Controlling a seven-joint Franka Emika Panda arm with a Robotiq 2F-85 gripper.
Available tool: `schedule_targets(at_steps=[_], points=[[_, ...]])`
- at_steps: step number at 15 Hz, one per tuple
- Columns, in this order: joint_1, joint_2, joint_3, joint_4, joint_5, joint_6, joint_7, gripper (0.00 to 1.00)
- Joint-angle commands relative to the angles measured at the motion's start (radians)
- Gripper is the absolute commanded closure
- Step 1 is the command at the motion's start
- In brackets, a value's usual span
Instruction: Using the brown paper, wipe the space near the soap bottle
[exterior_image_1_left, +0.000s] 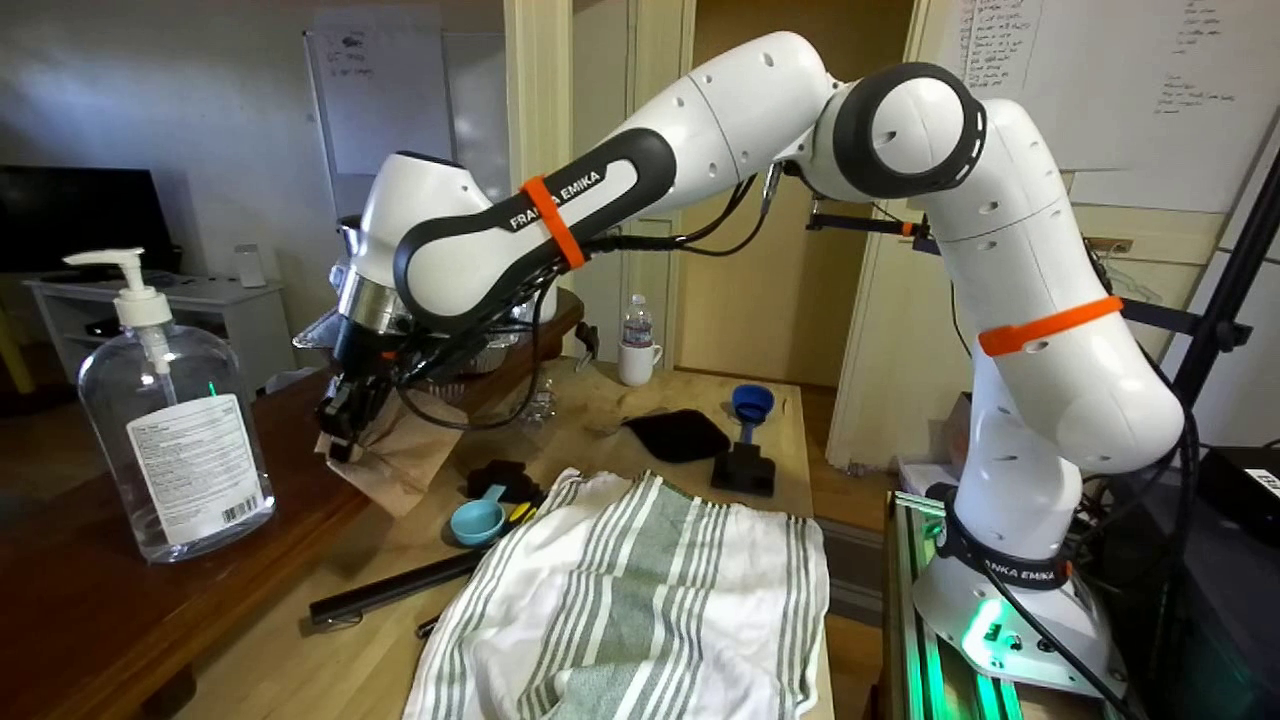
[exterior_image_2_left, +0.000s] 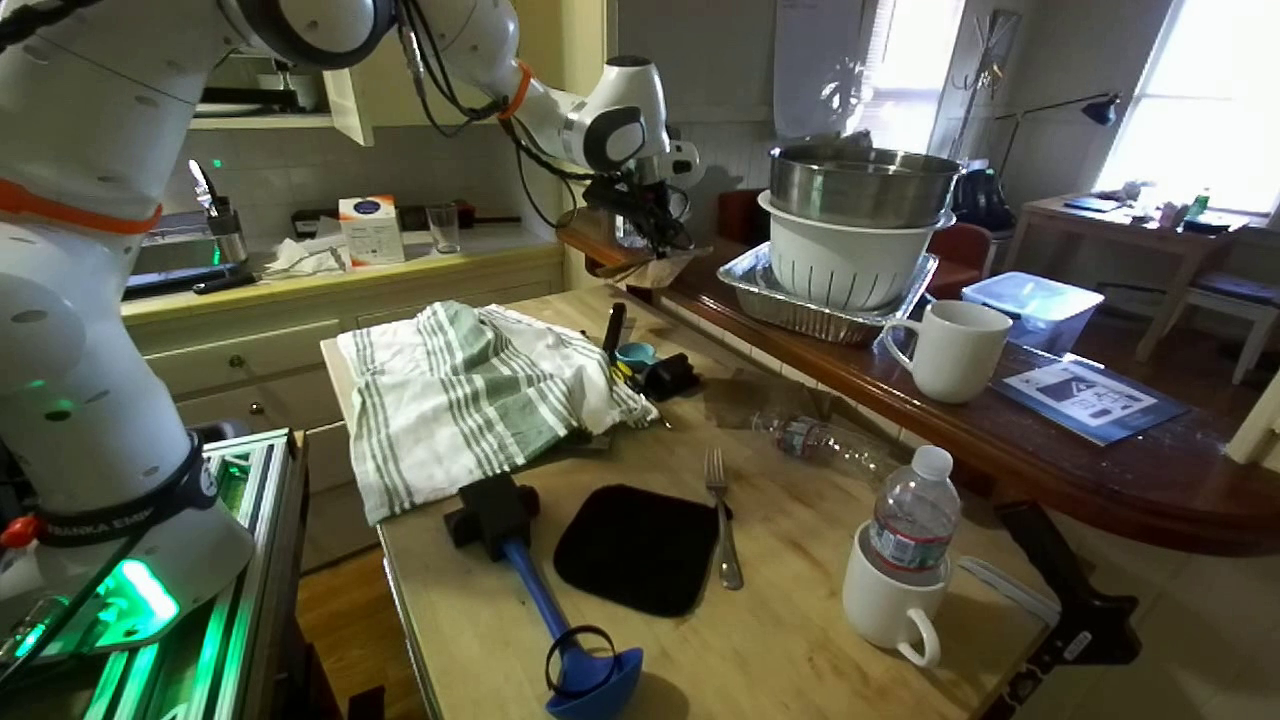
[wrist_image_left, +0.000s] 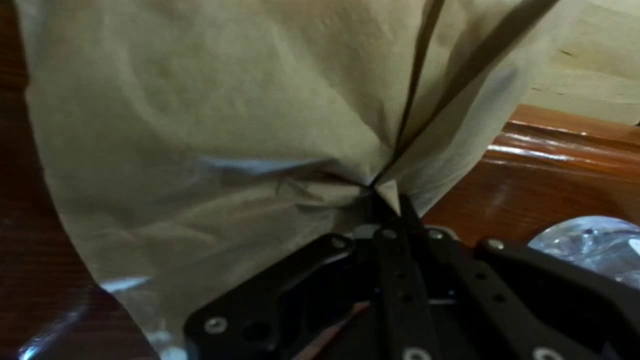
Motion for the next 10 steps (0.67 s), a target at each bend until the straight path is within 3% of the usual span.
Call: schedule_targets(at_steps=[1, 5, 10], points=[[0.013, 0.011, -0.011, 0.020, 0.007, -0.007, 0.000, 0.98], [0.016, 0.023, -0.013, 0.041, 0.007, -0.017, 0.002, 0.99], [-0.053, 0.107, 0.044, 0.101, 0.097, 0.080, -0.100, 0.99]])
